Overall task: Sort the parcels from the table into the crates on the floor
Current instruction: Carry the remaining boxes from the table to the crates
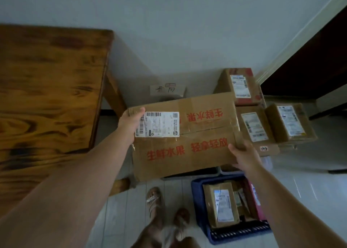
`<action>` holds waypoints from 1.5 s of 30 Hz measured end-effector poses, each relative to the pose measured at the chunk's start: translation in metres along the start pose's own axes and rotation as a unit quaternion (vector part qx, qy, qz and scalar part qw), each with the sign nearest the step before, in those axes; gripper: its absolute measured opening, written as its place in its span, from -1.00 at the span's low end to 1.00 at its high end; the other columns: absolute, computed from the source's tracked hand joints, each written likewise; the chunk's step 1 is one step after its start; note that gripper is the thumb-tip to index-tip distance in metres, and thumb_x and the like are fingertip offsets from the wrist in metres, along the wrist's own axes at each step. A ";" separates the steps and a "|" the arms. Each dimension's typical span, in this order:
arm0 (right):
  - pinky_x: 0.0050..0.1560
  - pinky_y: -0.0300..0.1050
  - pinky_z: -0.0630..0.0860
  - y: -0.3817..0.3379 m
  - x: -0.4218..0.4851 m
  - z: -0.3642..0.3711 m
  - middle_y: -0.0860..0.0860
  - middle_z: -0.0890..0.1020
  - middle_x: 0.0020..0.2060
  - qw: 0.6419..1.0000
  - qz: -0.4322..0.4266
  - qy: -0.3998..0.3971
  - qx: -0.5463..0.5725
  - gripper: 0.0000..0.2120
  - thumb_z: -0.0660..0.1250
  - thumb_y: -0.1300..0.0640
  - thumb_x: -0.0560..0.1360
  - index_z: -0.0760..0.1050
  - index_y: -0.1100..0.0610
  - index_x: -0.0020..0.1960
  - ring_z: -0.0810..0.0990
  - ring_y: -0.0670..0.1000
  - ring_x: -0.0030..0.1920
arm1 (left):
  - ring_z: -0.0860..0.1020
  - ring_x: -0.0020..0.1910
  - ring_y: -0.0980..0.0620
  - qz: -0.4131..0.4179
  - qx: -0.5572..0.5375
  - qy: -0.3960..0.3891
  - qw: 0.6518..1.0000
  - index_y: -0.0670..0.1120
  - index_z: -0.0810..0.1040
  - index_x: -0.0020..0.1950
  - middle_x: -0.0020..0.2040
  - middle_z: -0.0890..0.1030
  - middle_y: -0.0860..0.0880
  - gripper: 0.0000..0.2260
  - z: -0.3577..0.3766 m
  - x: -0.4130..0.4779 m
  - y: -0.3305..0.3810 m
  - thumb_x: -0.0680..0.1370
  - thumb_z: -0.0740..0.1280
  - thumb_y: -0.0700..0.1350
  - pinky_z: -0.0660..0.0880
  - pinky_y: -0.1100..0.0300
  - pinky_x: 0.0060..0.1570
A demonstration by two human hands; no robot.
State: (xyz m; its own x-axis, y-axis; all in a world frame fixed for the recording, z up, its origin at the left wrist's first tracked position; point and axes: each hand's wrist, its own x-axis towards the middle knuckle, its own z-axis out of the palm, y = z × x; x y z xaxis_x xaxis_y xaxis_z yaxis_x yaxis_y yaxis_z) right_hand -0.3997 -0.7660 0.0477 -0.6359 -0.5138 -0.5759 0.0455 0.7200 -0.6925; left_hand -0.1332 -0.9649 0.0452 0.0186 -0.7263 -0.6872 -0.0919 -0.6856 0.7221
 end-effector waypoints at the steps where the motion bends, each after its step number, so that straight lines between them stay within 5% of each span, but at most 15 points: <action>1: 0.01 0.13 0.57 0.013 0.009 0.008 0.00 0.54 -0.04 1.000 0.011 -0.001 -0.013 -0.69 0.33 0.07 0.53 0.37 0.03 0.23 0.53 0.06 -0.01 | 0.67 -0.20 -0.04 -0.013 0.015 0.006 1.000 0.02 0.38 0.33 -0.07 0.67 -0.07 -0.52 0.002 0.011 -0.010 0.46 0.40 0.10 0.59 0.07 -0.28; 6: -0.06 0.21 0.60 0.077 0.045 0.028 0.11 0.59 -0.04 0.996 0.021 0.021 -0.079 -0.63 0.31 0.02 0.54 0.35 0.13 0.28 0.62 0.14 -0.10 | 0.68 -0.23 -0.01 -0.043 0.033 -0.039 0.998 0.01 0.48 0.03 -0.13 0.69 -0.08 -0.81 0.020 0.063 -0.067 0.50 0.39 0.04 0.57 0.14 -0.34; 9: -0.19 0.15 0.61 0.106 0.073 0.031 0.09 0.59 -0.11 0.993 0.007 0.038 -0.112 -0.66 0.31 0.01 0.53 0.34 0.10 0.23 0.62 0.13 -0.19 | 0.67 -0.32 0.03 -0.054 0.023 -0.046 0.997 0.07 0.44 -0.06 -0.21 0.69 -0.04 -0.86 0.036 0.092 -0.097 0.50 0.39 0.03 0.52 0.21 -0.50; 14: -0.37 -0.08 0.47 0.141 0.110 0.041 0.06 0.56 -0.16 0.987 0.016 0.055 -0.153 -0.70 0.29 0.01 0.54 0.33 0.10 0.20 0.58 0.10 -0.23 | 0.66 -0.31 0.05 -0.039 0.045 -0.046 0.997 0.04 0.47 -0.08 -0.22 0.68 -0.02 -0.88 0.053 0.124 -0.135 0.51 0.37 0.04 0.53 0.19 -0.37; 19: 0.05 0.12 0.51 0.157 0.147 0.048 0.22 0.54 0.12 0.988 0.074 0.073 -0.114 -0.57 0.29 0.02 0.55 0.34 0.20 0.32 0.55 0.26 0.08 | 0.67 -0.28 0.09 -0.008 0.082 -0.049 0.995 0.09 0.48 -0.06 -0.22 0.69 0.03 -0.83 0.074 0.147 -0.144 0.47 0.38 0.12 0.54 0.23 -0.39; 22: -0.03 -0.05 0.40 0.165 0.158 0.046 0.22 0.48 0.23 0.981 0.095 0.074 -0.153 -0.52 0.25 0.00 0.57 0.28 0.20 0.40 0.50 0.27 0.15 | 0.67 -0.28 0.11 0.001 0.097 -0.054 0.994 0.11 0.47 -0.08 -0.22 0.68 0.06 -0.84 0.091 0.156 -0.142 0.47 0.37 0.13 0.54 0.22 -0.36; 25: 0.04 0.02 0.47 0.168 0.162 0.048 0.17 0.52 0.20 0.981 0.107 0.085 -0.137 -0.56 0.26 0.01 0.56 0.32 0.18 0.36 0.52 0.23 0.14 | 0.67 -0.28 0.10 0.002 0.110 -0.064 0.992 0.11 0.48 -0.07 -0.22 0.68 0.05 -0.85 0.099 0.162 -0.141 0.48 0.36 0.13 0.54 0.25 -0.42; 31: -0.28 -0.09 0.38 0.162 0.158 0.053 0.21 0.53 0.12 0.975 0.116 0.105 -0.158 -0.55 0.24 -0.04 0.56 0.31 0.16 0.36 0.53 0.23 0.00 | 0.66 -0.33 0.11 -0.013 0.104 -0.075 0.992 0.06 0.48 -0.08 -0.33 0.68 0.10 -0.89 0.098 0.166 -0.139 0.54 0.30 0.07 0.52 0.26 -0.46; 37: 0.17 0.21 0.47 0.166 0.172 0.068 0.20 0.54 0.15 0.983 0.132 0.084 -0.095 -0.58 0.30 0.05 0.55 0.31 0.18 0.34 0.54 0.24 0.12 | 0.65 -0.23 0.04 -0.043 0.135 -0.043 0.989 0.05 0.46 -0.05 -0.19 0.67 0.01 -0.86 0.103 0.183 -0.157 0.55 0.28 0.10 0.51 0.19 -0.34; 42: -0.22 -0.02 0.49 0.187 0.184 0.078 0.14 0.56 -0.06 0.975 0.145 0.095 -0.139 -0.61 0.28 -0.04 0.53 0.36 0.18 0.25 0.57 0.14 -0.14 | 0.67 -0.29 0.07 -0.012 0.142 -0.068 0.987 0.07 0.46 -0.07 -0.27 0.68 0.01 -0.91 0.099 0.196 -0.180 0.55 0.29 0.05 0.53 0.23 -0.42; 45: -0.07 0.14 0.59 0.204 0.183 0.080 0.07 0.56 -0.12 0.975 0.151 0.088 -0.141 -0.67 0.32 -0.05 0.52 0.42 0.13 0.16 0.60 0.15 -0.10 | 0.67 -0.28 0.06 -0.016 0.120 -0.075 0.990 0.11 0.45 -0.02 -0.20 0.68 -0.01 -0.93 0.091 0.198 -0.194 0.54 0.32 0.01 0.54 0.22 -0.43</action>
State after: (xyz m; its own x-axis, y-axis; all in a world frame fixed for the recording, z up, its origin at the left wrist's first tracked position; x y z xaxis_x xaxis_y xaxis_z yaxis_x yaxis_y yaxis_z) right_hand -0.4447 -0.7503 -0.2338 -0.7493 -0.1895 -0.6345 0.0529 0.9380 -0.3426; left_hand -0.2024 -0.9708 -0.2384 -0.1209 -0.6765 -0.7264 -0.3270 -0.6638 0.6726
